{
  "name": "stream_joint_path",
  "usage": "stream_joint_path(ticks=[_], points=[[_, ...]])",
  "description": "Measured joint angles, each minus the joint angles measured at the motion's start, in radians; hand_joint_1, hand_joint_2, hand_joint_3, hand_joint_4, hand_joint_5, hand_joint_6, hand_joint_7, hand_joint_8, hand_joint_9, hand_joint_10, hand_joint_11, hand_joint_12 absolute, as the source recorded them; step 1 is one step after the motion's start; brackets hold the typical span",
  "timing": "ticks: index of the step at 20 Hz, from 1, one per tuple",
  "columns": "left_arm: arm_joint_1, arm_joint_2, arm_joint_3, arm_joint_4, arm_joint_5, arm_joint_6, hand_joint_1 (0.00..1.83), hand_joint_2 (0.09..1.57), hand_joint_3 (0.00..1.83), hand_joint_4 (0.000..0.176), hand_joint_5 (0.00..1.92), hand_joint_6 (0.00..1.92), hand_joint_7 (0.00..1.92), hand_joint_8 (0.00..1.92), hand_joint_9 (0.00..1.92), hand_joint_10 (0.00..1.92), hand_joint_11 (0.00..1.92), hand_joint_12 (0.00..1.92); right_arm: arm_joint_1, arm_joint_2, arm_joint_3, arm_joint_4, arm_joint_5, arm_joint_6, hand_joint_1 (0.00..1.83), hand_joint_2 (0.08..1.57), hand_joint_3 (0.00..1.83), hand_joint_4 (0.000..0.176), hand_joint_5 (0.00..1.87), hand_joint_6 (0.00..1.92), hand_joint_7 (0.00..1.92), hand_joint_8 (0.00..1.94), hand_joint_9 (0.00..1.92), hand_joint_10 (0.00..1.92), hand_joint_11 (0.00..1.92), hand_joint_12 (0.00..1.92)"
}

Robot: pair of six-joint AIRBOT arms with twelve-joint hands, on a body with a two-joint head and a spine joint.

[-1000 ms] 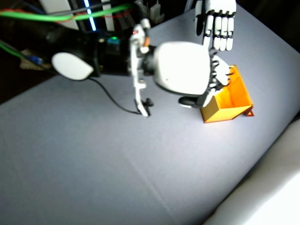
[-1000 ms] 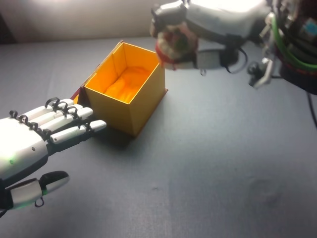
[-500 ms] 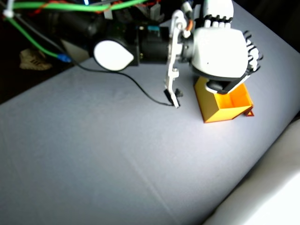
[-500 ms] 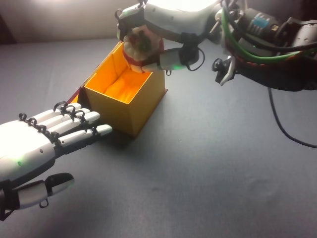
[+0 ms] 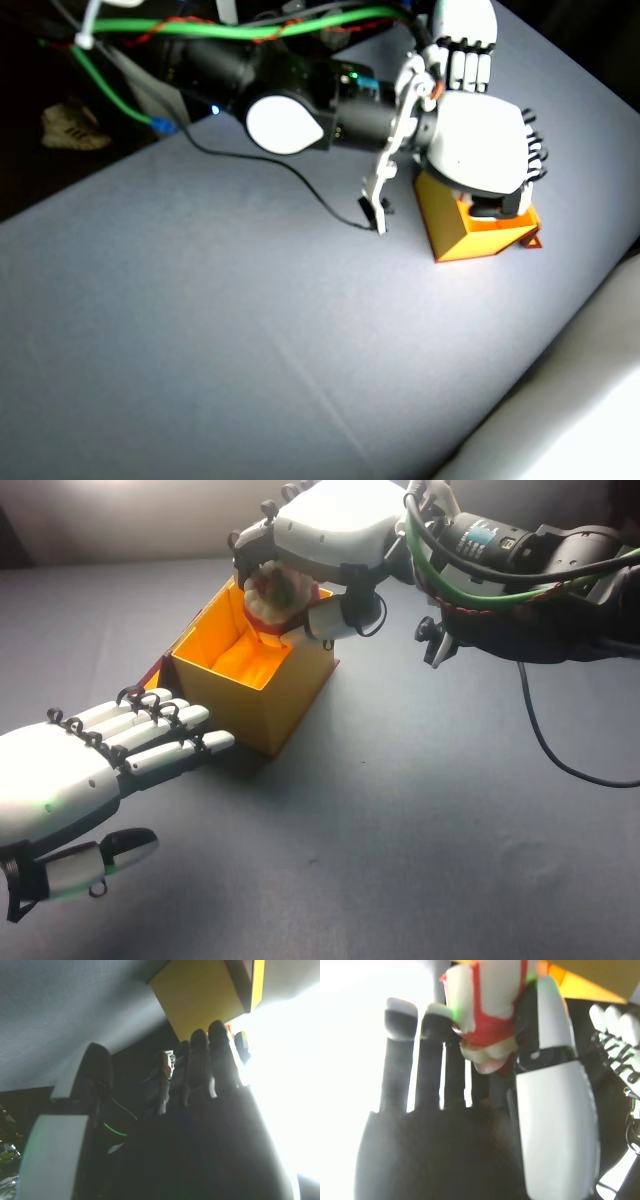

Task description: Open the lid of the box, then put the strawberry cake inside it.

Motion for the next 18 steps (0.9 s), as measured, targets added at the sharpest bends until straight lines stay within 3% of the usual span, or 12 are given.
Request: stream_joint_path(ticks=[1,4,6,7,8,9,10,11,12,14,16,18], points=[[0.0,-0.002,0.0,0.0,-0.001,0.0,0.82,1.41,0.0,0.088,0.1,0.01,0.0,0.0,0.0,0.0,0.0,0.0,0.0,0.0,0.0,0.0,-0.005,0.0,0.99,1.17,0.0,0.0,0.39,0.14,0.38,0.12,0.32,0.47,0.05,1.47],[0.0,-0.011,0.005,0.002,-0.001,-0.002,0.84,1.41,0.0,0.089,0.09,0.0,0.0,0.0,0.0,0.0,0.0,0.0,0.0,0.001,0.0,0.0,-0.007,0.0,0.9,1.12,0.0,0.017,0.05,0.0,0.21,0.0,0.01,0.77,0.0,1.63],[-0.001,-0.011,0.006,-0.002,-0.002,-0.003,0.9,1.39,0.0,0.091,0.1,0.01,0.0,0.0,0.0,0.0,0.0,0.0,0.0,0.001,0.0,0.0,-0.011,0.0,0.84,1.12,0.0,0.0,0.03,0.0,0.07,0.0,0.0,0.15,0.0,0.55],[-0.001,-0.011,0.006,-0.002,-0.002,-0.003,0.94,1.37,0.0,0.082,0.1,0.01,0.0,0.0,0.0,0.0,0.0,0.0,0.0,0.001,-0.003,0.0,-0.011,0.0,0.86,1.09,0.0,0.0,0.03,0.0,0.01,0.0,0.0,0.03,0.0,0.14],[-0.001,-0.011,0.006,-0.002,-0.003,-0.003,0.94,1.37,0.0,0.088,0.09,0.0,0.0,0.0,0.0,0.0,0.0,0.0,0.0,0.002,-0.01,0.003,-0.011,0.0,0.86,1.08,0.0,0.0,0.01,0.0,0.0,0.0,0.0,0.0,0.0,0.03],[-0.001,-0.011,0.006,-0.003,-0.004,-0.003,0.94,1.37,0.0,0.099,0.08,0.0,0.0,0.0,0.0,0.0,0.0,0.0,0.0,0.002,-0.016,0.002,-0.011,0.0,0.81,1.1,0.0,0.022,0.0,0.0,0.0,0.0,0.0,0.0,0.03,0.02],[-0.001,-0.011,0.006,-0.003,-0.006,-0.003,0.96,1.36,0.0,0.107,0.09,0.0,0.0,0.0,0.0,0.0,0.0,0.0,0.0,0.002,-0.026,-0.001,-0.011,0.0,0.79,1.11,0.0,0.017,0.0,0.0,0.0,0.0,0.0,0.0,0.01,0.27],[-0.001,-0.011,0.006,-0.003,-0.007,-0.003,0.95,1.35,0.0,0.105,0.1,0.01,0.0,0.0,0.0,0.0,0.0,0.0,0.0,0.005,-0.033,0.0,-0.011,0.0,0.75,1.11,0.0,0.008,0.0,0.0,0.0,0.0,0.0,0.0,0.0,0.21],[-0.001,-0.011,0.006,-0.004,-0.008,-0.003,0.95,1.34,0.0,0.09,0.1,0.01,0.0,0.0,0.0,0.0,0.0,0.0,0.0,0.018,-0.051,-0.004,-0.01,0.0,0.75,1.09,0.0,0.031,0.0,0.0,0.0,0.0,0.0,0.0,0.0,0.17],[-0.001,-0.011,0.006,-0.013,-0.008,-0.003,0.93,1.35,0.0,0.118,0.07,0.0,0.0,0.0,0.0,0.0,0.0,0.0,0.0,0.055,-0.081,-0.013,0.004,0.0,0.6,1.11,0.0,0.044,0.0,0.0,0.0,0.0,0.01,0.0,0.0,0.22],[-0.001,-0.011,0.006,-0.021,-0.01,-0.003,0.95,1.33,0.0,0.094,0.09,0.01,0.0,0.0,0.0,0.0,0.0,0.0,0.0,0.097,-0.105,-0.012,0.02,0.0,0.6,1.1,0.0,0.019,0.0,0.0,0.0,0.0,0.0,0.0,0.0,0.35],[-0.001,-0.011,0.002,-0.024,-0.014,-0.003,0.92,1.34,0.0,0.111,0.06,0.0,0.0,0.0,0.0,0.0,0.0,0.0,0.0,0.146,-0.14,-0.015,0.039,-0.001,0.52,1.09,0.0,0.027,0.0,0.0,0.0,0.0,0.0,0.0,0.0,0.38]])
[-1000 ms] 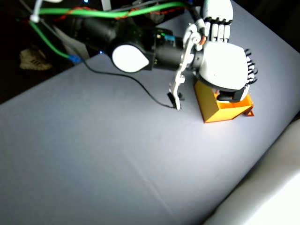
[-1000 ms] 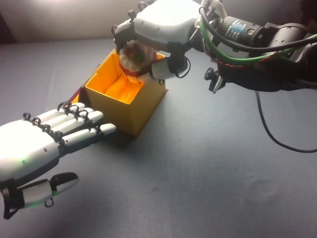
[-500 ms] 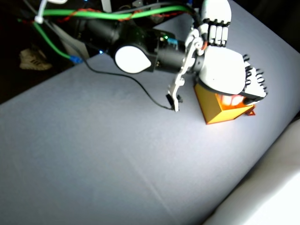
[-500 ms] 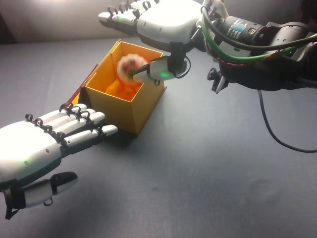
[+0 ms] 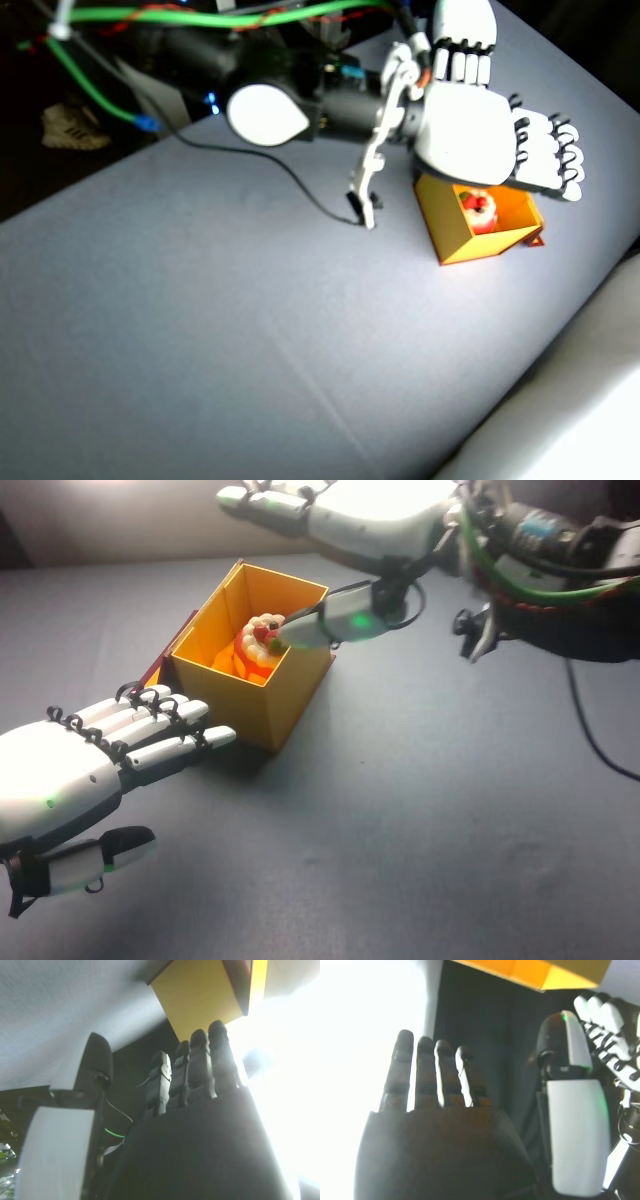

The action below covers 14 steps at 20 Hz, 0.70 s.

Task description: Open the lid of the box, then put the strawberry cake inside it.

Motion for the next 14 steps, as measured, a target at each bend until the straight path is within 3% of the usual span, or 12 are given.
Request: stream_joint_path(ticks=[1,2,4,5,6,7,8,9,10,11,12,14], points=[[0.0,0.0,-0.005,-0.006,-0.004,0.0,0.93,1.34,0.0,0.108,0.06,0.0,0.0,0.0,0.0,0.0,0.0,0.0,0.0,0.018,-0.016,-0.005,0.01,0.0,0.48,1.09,0.0,0.024,0.0,0.0,0.0,0.0,0.0,0.0,0.0,0.22],[0.0,0.0,-0.005,-0.001,-0.008,0.0,0.96,1.33,0.0,0.087,0.09,0.01,0.0,0.0,0.0,0.0,0.0,0.0,0.0,0.047,-0.043,-0.013,0.024,0.0,0.5,1.07,0.0,0.01,0.0,0.0,0.0,0.0,0.0,0.0,0.0,0.08],[0.002,0.003,-0.008,-0.007,-0.01,0.0,0.91,1.35,0.0,0.088,0.09,0.01,0.0,0.0,0.0,0.0,0.0,0.0,0.0,0.091,-0.095,-0.023,0.07,0.0,0.48,1.11,0.01,0.005,0.0,0.0,0.0,0.0,0.0,0.0,0.03,0.02],[0.002,0.006,-0.01,-0.01,-0.008,0.0,0.9,1.35,0.0,0.086,0.09,0.01,0.0,0.0,0.0,0.0,0.0,0.0,0.0,0.107,-0.115,-0.019,0.084,0.0,0.43,1.12,0.01,0.043,0.0,0.0,0.0,0.0,0.0,0.0,0.05,0.03],[0.002,0.009,-0.016,-0.014,-0.019,0.0,0.86,1.36,0.01,0.086,0.09,0.01,0.0,0.0,0.0,0.0,0.0,0.0,-0.003,0.136,-0.147,-0.035,0.1,0.0,0.45,1.15,0.02,0.045,0.0,0.0,0.0,0.0,0.0,0.0,0.02,0.02],[0.007,0.015,-0.024,-0.013,-0.034,0.0,0.81,1.37,0.01,0.075,0.09,0.0,0.0,0.0,0.0,0.0,0.0,0.0,-0.024,0.192,-0.195,-0.056,0.153,0.001,0.38,1.18,0.03,0.029,0.0,0.0,0.0,0.0,0.0,0.0,0.03,0.03],[0.011,0.021,-0.027,-0.017,-0.039,0.002,0.75,1.38,0.01,0.062,0.09,0.0,0.0,0.0,0.0,0.0,0.0,0.0,-0.034,0.214,-0.21,-0.061,0.169,0.001,0.38,1.2,0.0,0.045,0.0,0.0,0.0,0.0,0.0,0.0,0.01,0.45],[0.023,0.027,-0.032,-0.028,-0.051,0.002,0.69,1.4,0.02,0.067,0.07,0.0,0.0,0.0,0.0,0.0,0.0,0.0,-0.057,0.253,-0.234,-0.058,0.197,0.0,0.35,1.19,0.0,0.069,0.0,0.0,0.0,0.0,0.0,0.0,0.0,0.74],[0.033,0.035,-0.034,-0.036,-0.058,0.005,0.68,1.4,0.02,0.074,0.06,0.0,0.0,0.0,0.0,0.0,0.0,0.0,-0.092,0.305,-0.264,-0.054,0.224,0.0,0.34,1.27,0.0,0.042,0.0,0.0,0.0,0.0,0.0,0.0,0.0,1.04],[0.039,0.039,-0.037,-0.043,-0.069,0.006,0.67,1.41,0.02,0.074,0.05,0.0,0.0,0.0,0.0,0.0,0.0,0.0,-0.121,0.339,-0.284,-0.051,0.244,0.0,0.38,1.28,0.0,0.03,0.0,0.0,0.0,0.0,0.0,0.0,0.0,1.09],[0.041,0.045,-0.044,-0.06,-0.079,0.009,0.64,1.42,0.02,0.074,0.05,0.0,0.0,0.0,0.0,0.0,0.0,0.0,-0.154,0.378,-0.308,-0.05,0.266,0.0,0.41,1.28,0.0,0.02,0.0,0.0,0.0,0.0,0.0,0.0,0.0,0.88],[0.048,0.047,-0.048,-0.062,-0.129,0.013,0.47,1.45,0.02,0.071,0.04,0.0,0.0,0.0,0.0,0.0,0.0,0.0,-0.227,0.451,-0.364,-0.038,0.338,0.0,0.43,1.29,0.0,0.061,0.0,0.0,0.0,0.0,0.0,0.0,0.0,0.08]])
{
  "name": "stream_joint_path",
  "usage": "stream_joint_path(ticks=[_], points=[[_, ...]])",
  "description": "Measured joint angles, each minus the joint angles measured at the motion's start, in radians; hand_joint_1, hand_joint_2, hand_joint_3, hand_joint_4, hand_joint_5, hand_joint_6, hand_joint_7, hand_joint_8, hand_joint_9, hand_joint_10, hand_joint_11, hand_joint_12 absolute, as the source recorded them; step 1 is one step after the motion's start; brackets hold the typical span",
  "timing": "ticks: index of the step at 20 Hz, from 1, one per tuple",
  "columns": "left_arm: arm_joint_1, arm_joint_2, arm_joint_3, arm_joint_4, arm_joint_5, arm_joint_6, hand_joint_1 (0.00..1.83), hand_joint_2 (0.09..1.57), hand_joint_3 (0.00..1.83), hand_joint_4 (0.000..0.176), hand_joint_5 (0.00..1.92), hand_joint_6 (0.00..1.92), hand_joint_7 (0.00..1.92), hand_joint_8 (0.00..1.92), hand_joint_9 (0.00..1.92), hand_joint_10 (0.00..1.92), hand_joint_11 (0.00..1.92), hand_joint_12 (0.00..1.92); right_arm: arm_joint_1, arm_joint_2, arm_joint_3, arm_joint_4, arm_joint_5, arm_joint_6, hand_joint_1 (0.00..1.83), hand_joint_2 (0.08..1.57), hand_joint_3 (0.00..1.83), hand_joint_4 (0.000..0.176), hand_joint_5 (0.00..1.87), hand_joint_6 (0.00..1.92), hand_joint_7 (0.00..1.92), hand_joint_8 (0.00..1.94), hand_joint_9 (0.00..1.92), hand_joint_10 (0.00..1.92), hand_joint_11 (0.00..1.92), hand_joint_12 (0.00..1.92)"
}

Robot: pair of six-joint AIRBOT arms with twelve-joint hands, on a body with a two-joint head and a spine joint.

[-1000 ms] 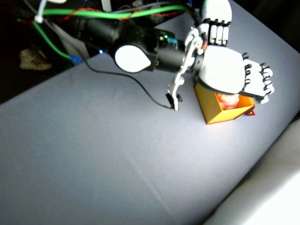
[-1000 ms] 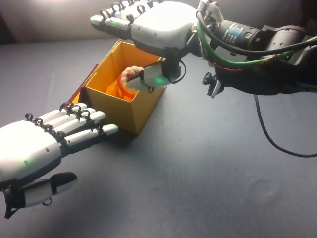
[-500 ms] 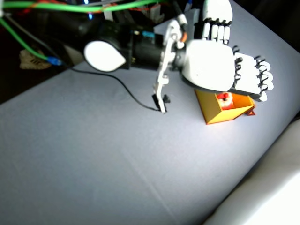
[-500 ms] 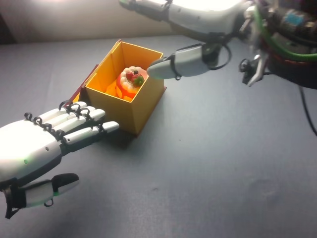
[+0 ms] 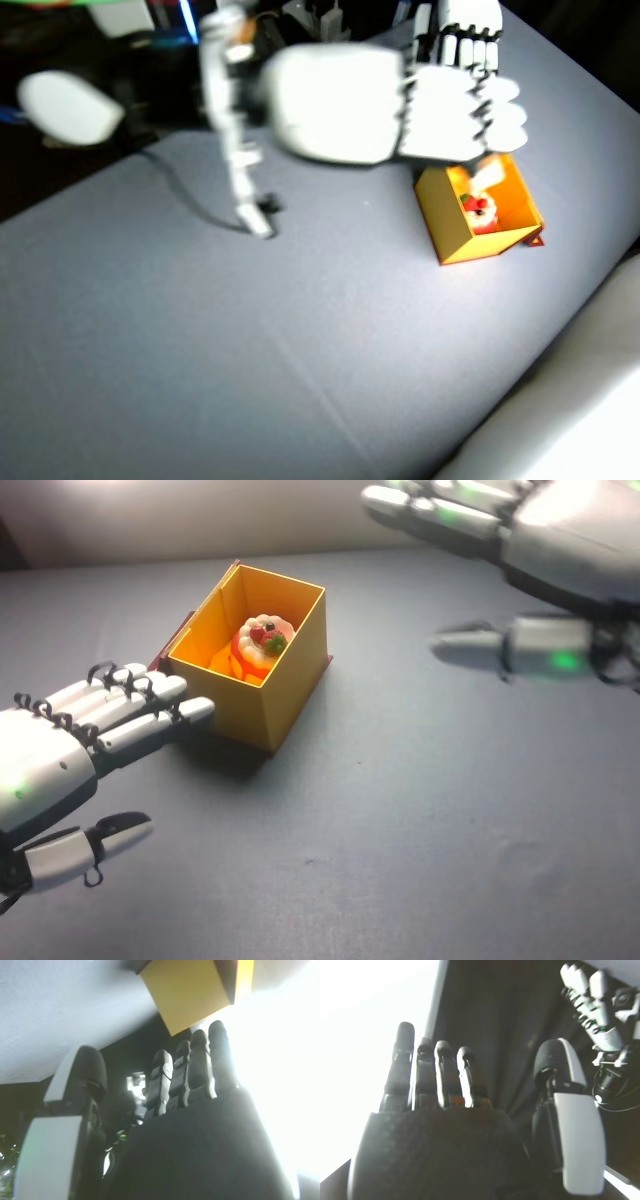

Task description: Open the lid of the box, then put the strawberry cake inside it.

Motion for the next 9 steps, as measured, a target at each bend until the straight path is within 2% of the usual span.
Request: stream_joint_path(ticks=[2,3,4,5,6,7,8,9], points=[[0.01,0.009,-0.006,-0.004,-0.023,0.011,0.35,1.46,0.01,0.088,0.02,0.0,0.0,0.0,0.0,0.0,0.0,0.0,-0.076,0.057,-0.042,0.027,0.091,0.0,0.44,1.31,0.01,0.055,0.0,0.0,0.0,0.0,0.0,0.0,0.0,0.0],[0.011,0.01,-0.006,-0.016,-0.033,0.015,0.29,1.45,0.01,0.096,0.02,0.0,0.0,0.0,0.0,0.0,0.02,0.01,-0.107,0.078,-0.057,0.043,0.121,0.0,0.32,1.28,0.0,0.06,0.0,0.0,0.0,0.0,0.0,0.0,0.01,0.0],[0.013,0.01,-0.006,-0.037,-0.045,0.02,0.31,1.45,0.01,0.071,0.0,0.0,0.0,0.0,0.0,0.0,0.0,0.0,-0.15,0.104,-0.077,0.072,0.165,-0.003,0.34,1.28,0.0,0.047,0.0,0.0,0.0,0.0,0.0,0.0,0.0,0.0],[0.013,0.011,-0.006,-0.053,-0.065,0.023,0.33,1.45,0.0,0.031,0.0,0.0,0.0,0.0,0.0,0.0,0.0,0.0,-0.191,0.126,-0.095,0.099,0.21,-0.014,0.32,1.3,0.0,0.011,0.0,0.0,0.0,0.0,0.0,0.0,0.0,0.0],[0.013,0.011,-0.006,-0.054,-0.08,0.026,0.32,1.44,0.0,0.033,0.0,0.0,0.0,0.0,0.0,0.0,0.0,0.0,-0.216,0.142,-0.11,0.125,0.24,-0.023,0.38,1.29,0.0,0.0,0.0,0.0,0.0,0.0,0.0,0.0,0.0,0.0],[0.013,0.011,-0.006,-0.05,-0.101,0.029,0.29,1.44,0.0,0.034,0.0,0.0,0.0,0.0,0.0,0.0,0.0,0.0,-0.253,0.161,-0.128,0.145,0.275,-0.037,0.48,1.29,0.0,0.0,0.0,0.0,0.0,0.0,0.0,0.0,0.0,0.0],[0.013,0.011,-0.006,-0.049,-0.116,0.03,0.29,1.43,0.0,0.046,0.0,0.0,0.0,0.0,0.0,0.0,0.0,0.0,-0.293,0.18,-0.148,0.176,0.312,-0.054,0.55,1.29,0.0,0.0,0.0,0.0,0.0,0.0,0.0,0.0,0.0,0.0],[0.013,0.011,-0.005,-0.052,-0.124,0.03,0.25,1.43,0.0,0.045,0.0,0.0,0.0,0.0,0.0,0.0,0.0,0.0,-0.315,0.189,-0.156,0.192,0.331,-0.059,0.6,1.29,0.0,0.0,0.0,0.0,0.0,0.0,0.0,0.0,0.0,0.0]])
